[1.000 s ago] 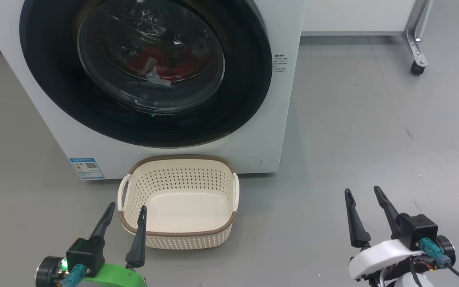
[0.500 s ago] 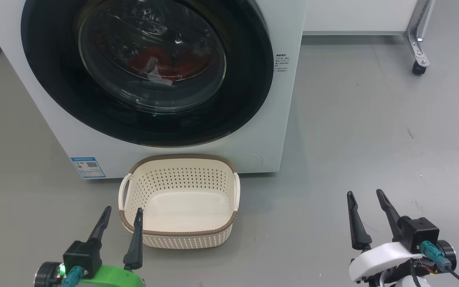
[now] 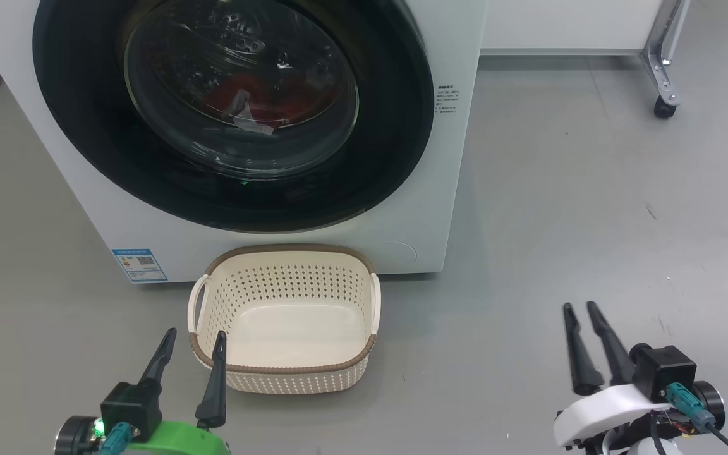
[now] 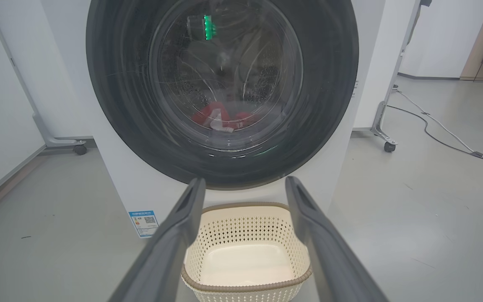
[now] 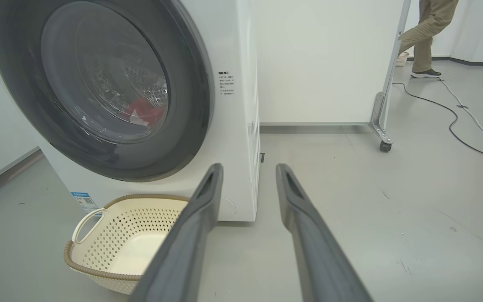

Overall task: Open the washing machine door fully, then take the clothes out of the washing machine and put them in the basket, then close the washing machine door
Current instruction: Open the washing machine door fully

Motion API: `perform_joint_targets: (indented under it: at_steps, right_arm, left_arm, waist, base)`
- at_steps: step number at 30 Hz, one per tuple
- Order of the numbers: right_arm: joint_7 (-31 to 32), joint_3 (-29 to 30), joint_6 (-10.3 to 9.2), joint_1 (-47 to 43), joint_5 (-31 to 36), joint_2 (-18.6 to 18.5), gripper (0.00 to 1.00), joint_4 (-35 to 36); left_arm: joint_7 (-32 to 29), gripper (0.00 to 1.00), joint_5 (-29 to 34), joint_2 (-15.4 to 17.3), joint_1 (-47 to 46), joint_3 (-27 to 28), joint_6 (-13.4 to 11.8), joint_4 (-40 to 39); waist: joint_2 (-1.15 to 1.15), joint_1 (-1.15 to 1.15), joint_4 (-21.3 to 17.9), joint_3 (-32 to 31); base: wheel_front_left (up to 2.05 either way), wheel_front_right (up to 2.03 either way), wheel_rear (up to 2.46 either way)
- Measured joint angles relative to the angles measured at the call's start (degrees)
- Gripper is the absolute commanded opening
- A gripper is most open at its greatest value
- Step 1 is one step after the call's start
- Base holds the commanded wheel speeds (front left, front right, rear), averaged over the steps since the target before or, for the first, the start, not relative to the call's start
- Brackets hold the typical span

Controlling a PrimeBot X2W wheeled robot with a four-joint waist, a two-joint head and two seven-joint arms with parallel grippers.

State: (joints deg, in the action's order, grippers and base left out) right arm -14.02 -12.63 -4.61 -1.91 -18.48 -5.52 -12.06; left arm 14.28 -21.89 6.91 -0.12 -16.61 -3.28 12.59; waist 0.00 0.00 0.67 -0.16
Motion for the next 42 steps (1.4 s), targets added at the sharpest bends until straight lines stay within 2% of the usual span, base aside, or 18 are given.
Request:
perform_joint_targets:
  at_steps: [8, 18, 27, 32, 42]
  right_arm:
    - [0.01, 0.15, 0.69, -0.04, 0.03, 0.07, 0.0, -0.08]
    - [0.0, 0.76, 2.64, 0.26, -1.13, 0.48, 0.0, -0.25]
    - [0.12, 6.15, 6.95, 3.17, -18.27, 3.13, 0.0, 0.44]
    - [3.47, 8.93, 9.24, 6.44, -30.04, 3.36, 0.0, 0.26]
    - [13.04, 12.61, 10.05, 18.33, -52.95, 2.99, 0.0, 0.05]
  left_arm:
    - [0.0, 1.0, 0.3, -0.04, 0.0, 0.21, 0.0, 0.03]
    - [0.0, 1.0, 0.35, -0.18, -0.08, 0.3, 0.05, -0.52]
    - [0.0, 1.0, 0.93, -0.18, -1.37, 0.65, 0.13, -2.35]
    - [0.0, 1.0, 1.74, -0.2, -3.1, 0.43, 0.82, -3.53]
    - [0.0, 1.0, 2.33, -0.22, -7.79, -0.04, 1.91, -5.23]
  waist:
    - [0.0, 0.0, 0.06, 0.09]
    - [0.0, 0.0, 0.25, 1.42]
    - [0.0, 0.0, 0.59, 4.81]
    - [0.0, 0.0, 0.88, 7.4]
    - [0.0, 0.0, 1.92, 13.36]
  base:
    - [0.0, 0.0, 0.0]
    - [0.0, 0.0, 0.0]
    - [0.0, 0.0, 0.0]
    - [0.0, 0.0, 0.0]
    - [0.0, 0.0, 0.0]
